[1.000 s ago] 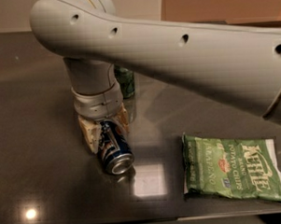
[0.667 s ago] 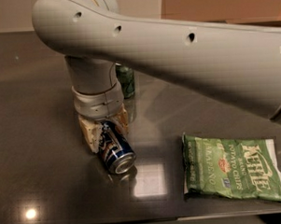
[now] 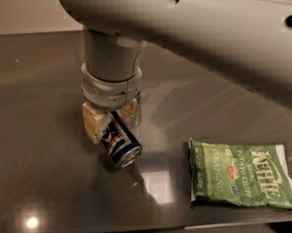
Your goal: Place pepsi can upright
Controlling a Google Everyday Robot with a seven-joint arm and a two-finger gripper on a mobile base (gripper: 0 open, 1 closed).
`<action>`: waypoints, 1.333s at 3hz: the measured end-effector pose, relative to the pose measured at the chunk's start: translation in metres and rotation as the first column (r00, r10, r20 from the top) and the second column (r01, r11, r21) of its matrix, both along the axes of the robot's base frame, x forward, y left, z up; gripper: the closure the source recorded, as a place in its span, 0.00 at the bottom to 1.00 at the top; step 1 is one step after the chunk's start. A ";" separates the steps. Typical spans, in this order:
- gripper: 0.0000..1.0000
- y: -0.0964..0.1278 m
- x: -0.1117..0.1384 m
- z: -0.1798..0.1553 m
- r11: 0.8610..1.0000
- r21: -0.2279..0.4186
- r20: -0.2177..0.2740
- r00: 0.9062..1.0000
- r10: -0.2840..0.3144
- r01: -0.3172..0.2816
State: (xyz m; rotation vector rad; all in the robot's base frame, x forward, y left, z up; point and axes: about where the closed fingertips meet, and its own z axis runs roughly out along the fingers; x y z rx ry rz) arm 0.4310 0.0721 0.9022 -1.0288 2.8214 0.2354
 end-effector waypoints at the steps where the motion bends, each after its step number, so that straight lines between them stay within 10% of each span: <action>1: 1.00 -0.004 -0.001 0.028 0.988 0.108 0.115 0.989 0.094 -0.106; 4: 1.00 -0.030 0.007 0.075 0.872 0.402 0.439 0.895 0.083 -0.278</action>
Offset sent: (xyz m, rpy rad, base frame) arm -0.0086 -0.0105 0.0797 0.3617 -0.4049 0.5257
